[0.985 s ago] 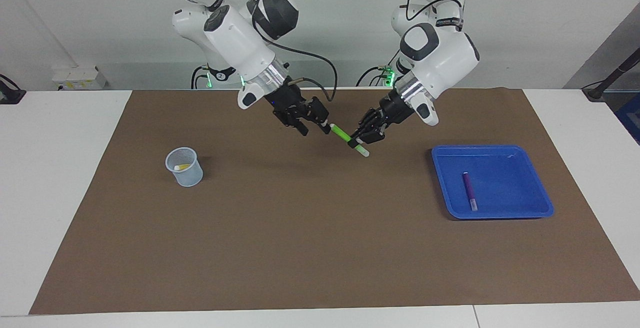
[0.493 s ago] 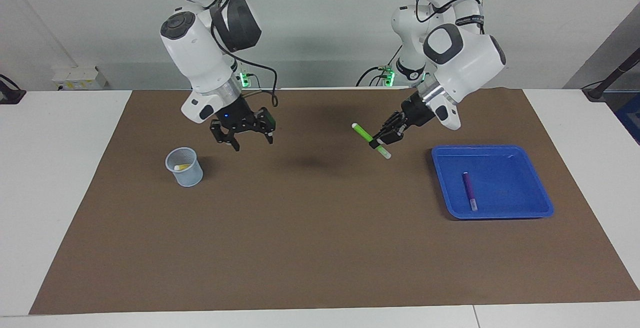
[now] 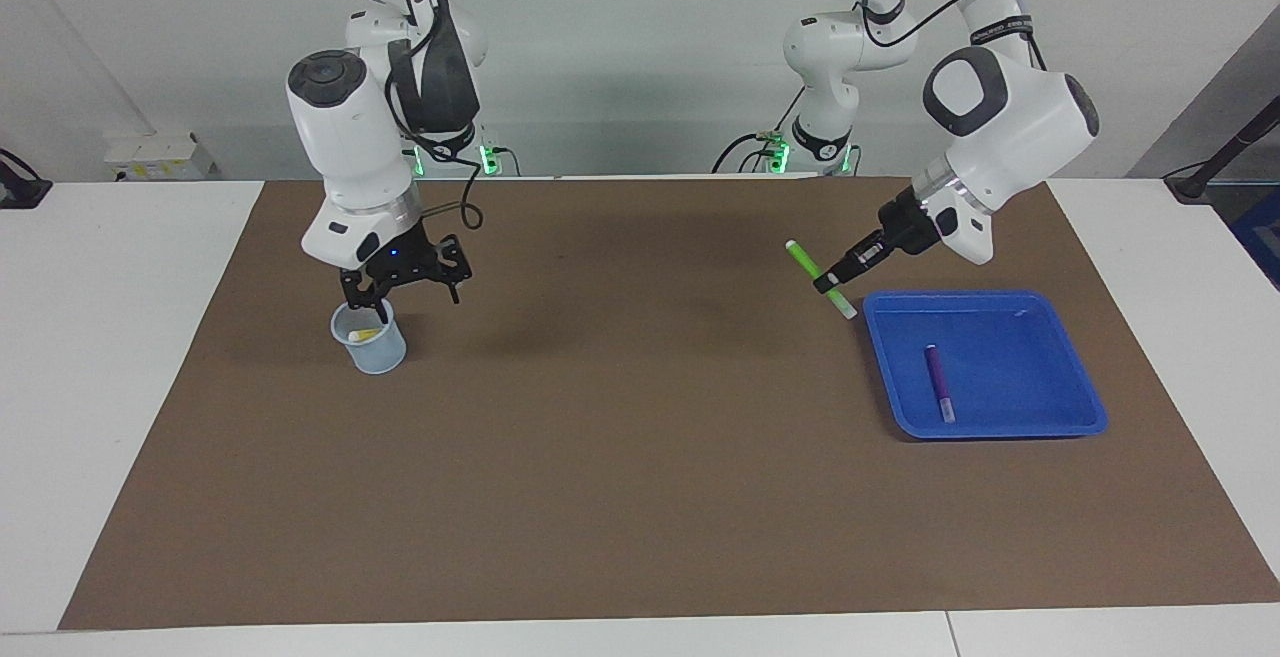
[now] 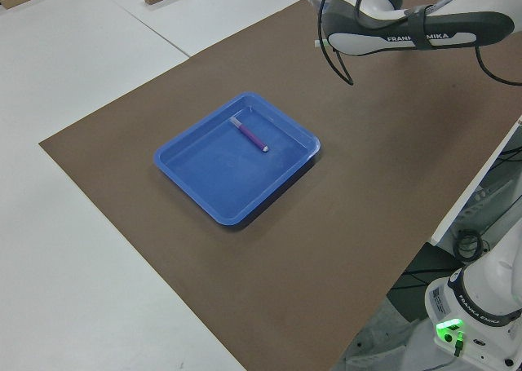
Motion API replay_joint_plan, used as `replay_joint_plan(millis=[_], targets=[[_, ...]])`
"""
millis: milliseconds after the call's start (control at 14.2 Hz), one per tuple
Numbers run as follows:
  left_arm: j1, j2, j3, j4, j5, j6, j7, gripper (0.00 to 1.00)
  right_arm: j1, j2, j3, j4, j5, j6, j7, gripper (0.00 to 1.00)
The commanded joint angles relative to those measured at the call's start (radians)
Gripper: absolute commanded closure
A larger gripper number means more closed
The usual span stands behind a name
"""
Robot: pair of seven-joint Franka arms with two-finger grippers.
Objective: Right arm passes pens to left for tray arrangement
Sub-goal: 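Lower the green pen into the tray while the right gripper returns to the cup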
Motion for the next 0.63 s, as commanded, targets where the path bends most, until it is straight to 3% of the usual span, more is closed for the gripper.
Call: replay_joint_plan(millis=[0, 141, 563], targets=[[0.075, -0.016, -0.007, 0.025, 0.101, -0.092, 0.137, 1.0, -0.055, -0.012, 0.013, -0.062, -0.058, 0.046, -0.044, 0.0], [0.113, -0.016, -0.007, 0.025, 0.17, -0.102, 0.224, 1.0, -0.074, -0.006, 0.013, -0.09, -0.113, 0.073, -0.043, 0.0], [0.206, 0.022, -0.007, 0.025, 0.311, -0.094, 0.523, 1.0, -0.138, 0.083, 0.013, -0.096, -0.113, 0.13, 0.033, 0.0]])
